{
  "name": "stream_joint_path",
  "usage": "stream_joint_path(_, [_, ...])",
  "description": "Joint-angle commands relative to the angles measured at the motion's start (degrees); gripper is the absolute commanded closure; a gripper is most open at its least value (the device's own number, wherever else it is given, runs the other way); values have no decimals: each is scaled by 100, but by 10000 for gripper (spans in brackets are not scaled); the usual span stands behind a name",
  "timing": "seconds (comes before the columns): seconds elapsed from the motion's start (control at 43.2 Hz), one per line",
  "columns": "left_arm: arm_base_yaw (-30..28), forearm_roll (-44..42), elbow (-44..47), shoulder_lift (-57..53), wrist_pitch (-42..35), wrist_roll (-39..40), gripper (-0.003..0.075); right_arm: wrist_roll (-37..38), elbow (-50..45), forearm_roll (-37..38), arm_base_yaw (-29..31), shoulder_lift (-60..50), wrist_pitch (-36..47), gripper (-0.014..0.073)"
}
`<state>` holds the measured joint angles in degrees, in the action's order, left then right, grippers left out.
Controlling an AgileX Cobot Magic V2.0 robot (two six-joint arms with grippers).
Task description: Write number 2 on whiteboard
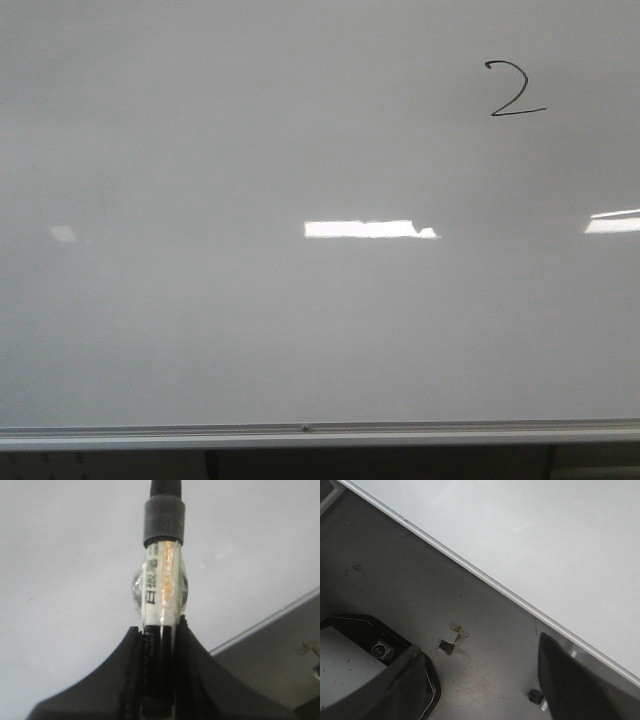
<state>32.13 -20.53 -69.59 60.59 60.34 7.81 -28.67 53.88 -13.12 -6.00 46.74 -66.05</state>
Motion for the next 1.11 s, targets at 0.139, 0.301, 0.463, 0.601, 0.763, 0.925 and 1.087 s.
stream_joint_path(0.139, [-1725,23,897,-985,-1148,219,730,5,172,-44,39,-26,354,87])
stream_joint_path(0.301, [-2649,909,1708,-1133,-1983,31,730,5,172,-56,39,-26,364,87])
stream_joint_path(0.463, [-2894,1656,2618,-1089,-3793,-123,730,5,172,-56,39,-26,382,87])
stream_joint_path(0.601, [-2882,1741,3322,-926,-5553,-123,730,5,172,-61,39,-26,409,87])
stream_joint_path(0.763, [-2882,1752,3772,-399,-7252,-123,730,5,172,-85,39,-26,465,87])
stream_joint_path(0.925, [-2882,1752,3784,348,-8199,-123,730,5,172,-99,39,-26,476,87])
stream_joint_path(1.087, [-2882,1752,3750,1003,-9283,-123,730,5,172,-99,39,-26,481,87])
